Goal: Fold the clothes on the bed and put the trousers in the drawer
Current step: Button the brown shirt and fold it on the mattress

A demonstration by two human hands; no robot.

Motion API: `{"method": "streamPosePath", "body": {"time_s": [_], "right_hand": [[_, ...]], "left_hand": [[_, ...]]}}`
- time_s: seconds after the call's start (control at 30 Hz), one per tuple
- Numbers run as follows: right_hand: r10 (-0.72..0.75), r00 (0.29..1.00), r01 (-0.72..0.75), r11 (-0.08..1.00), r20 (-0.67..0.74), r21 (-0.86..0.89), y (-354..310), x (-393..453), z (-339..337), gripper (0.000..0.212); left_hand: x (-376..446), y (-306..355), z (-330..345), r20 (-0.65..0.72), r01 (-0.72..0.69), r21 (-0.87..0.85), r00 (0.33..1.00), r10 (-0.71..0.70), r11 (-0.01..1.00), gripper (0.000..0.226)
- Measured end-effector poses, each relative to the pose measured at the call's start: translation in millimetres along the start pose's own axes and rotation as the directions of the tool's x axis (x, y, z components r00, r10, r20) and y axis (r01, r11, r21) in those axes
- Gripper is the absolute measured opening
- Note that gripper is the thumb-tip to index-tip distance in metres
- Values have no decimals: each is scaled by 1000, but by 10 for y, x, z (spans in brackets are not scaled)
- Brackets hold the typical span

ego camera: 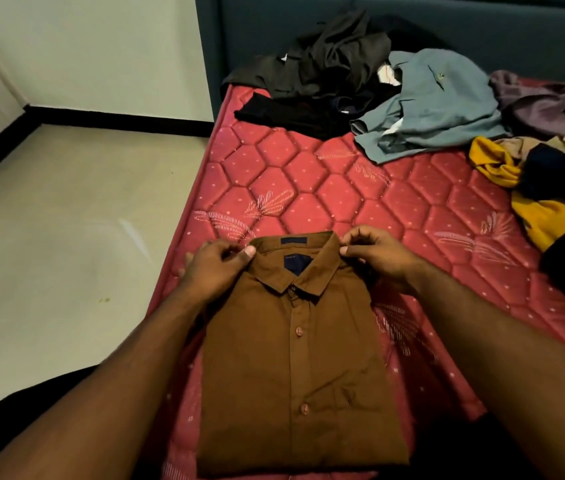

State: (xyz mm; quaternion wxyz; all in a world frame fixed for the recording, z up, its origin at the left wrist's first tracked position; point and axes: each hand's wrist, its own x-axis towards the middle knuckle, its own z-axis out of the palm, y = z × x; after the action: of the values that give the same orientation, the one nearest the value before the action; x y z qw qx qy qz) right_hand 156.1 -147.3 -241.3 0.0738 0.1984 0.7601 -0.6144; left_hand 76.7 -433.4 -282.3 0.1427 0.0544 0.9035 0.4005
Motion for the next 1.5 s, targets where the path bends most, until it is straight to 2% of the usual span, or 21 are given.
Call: {"method": "streamPosePath", "body": {"time_s": [0.07,0.1,0.2,0.27,0.33,0.43,0.53,0.63,0.7,0.77,0.83,0.97,1.03,1.07,1.13,1.2,1.27,1.33,1.4,1.43,1.5], "right_hand": [[-42,999,43,998,-21,53,61,-12,36,18],[-57,997,61,993,-45,99,112,3,44,18],[-81,987,112,963,-135,244,178,25,39,16],[-76,991,109,940,-112,323,158,-4,49,15],[-14,1000,16,942,-8,334,105,-64,66,15],[110,979,-137,979,174,148,36,-51,-6,25],[117,942,-161,980,315,118,18,10,-112,7],[117,873,-203,970,473,134,45,73,-188,31],[183,822,-209,978,539,-14,23,136,-242,39],[294,824,-143,935,484,-324,-31,191,-325,42],[319,878,-70,823,357,-563,-39,223,-364,44],[256,939,-53,769,231,-637,48,218,-272,51],[228,955,-85,825,192,-559,20,125,-258,41],[210,963,-109,879,171,-465,11,60,-283,36],[151,982,-129,976,117,-176,24,-85,-343,42],[119,991,-126,981,56,148,96,-254,-332,47],[142,990,-134,937,0,324,156,-375,-243,48],[125,990,-98,938,-62,334,143,-424,-100,45],[55,982,8,945,-182,326,106,-439,69,43],[31,969,48,949,-243,312,97,-447,148,42],[58,939,44,958,-340,285,149,-450,284,39]], "left_hand": [[5,102,23,17,16,33,1000,-17,999,78],[6,163,17,18,15,5,1000,-16,1000,75],[-34,249,10,-83,-121,-280,991,101,952,35],[-151,315,47,-145,-269,-327,961,234,906,14],[-231,334,87,-174,-363,-241,928,328,900,16],[-170,263,126,-235,-351,-175,922,307,920,29],[-62,194,103,-212,-303,-164,940,267,939,39],[-59,196,116,-183,-293,-75,944,276,953,44],[-89,221,109,-187,-314,-6,933,307,950,49],[-74,163,90,-187,-325,52,926,329,944,55],[-37,31,72,-171,-298,200,927,332,933,63],[2,-79,90,-152,-290,347,921,359,892,78],[16,-54,86,-152,-260,327,934,322,909,88],[9,-37,72,-170,-240,295,939,298,925,91],[-95,81,13,-228,-194,269,939,259,943,86],[-361,248,-10,-287,-194,288,917,278,938,74],[-773,423,79,-273,-264,319,894,355,910,67],[-1183,472,344,-93,-397,462,868,489,793,65],[-1431,355,627,193,-518,567,840,507,641,66],[-1476,285,718,280,-553,583,825,491,595,66],[-1450,193,785,339,-575,602,812,475,554,65]]}}
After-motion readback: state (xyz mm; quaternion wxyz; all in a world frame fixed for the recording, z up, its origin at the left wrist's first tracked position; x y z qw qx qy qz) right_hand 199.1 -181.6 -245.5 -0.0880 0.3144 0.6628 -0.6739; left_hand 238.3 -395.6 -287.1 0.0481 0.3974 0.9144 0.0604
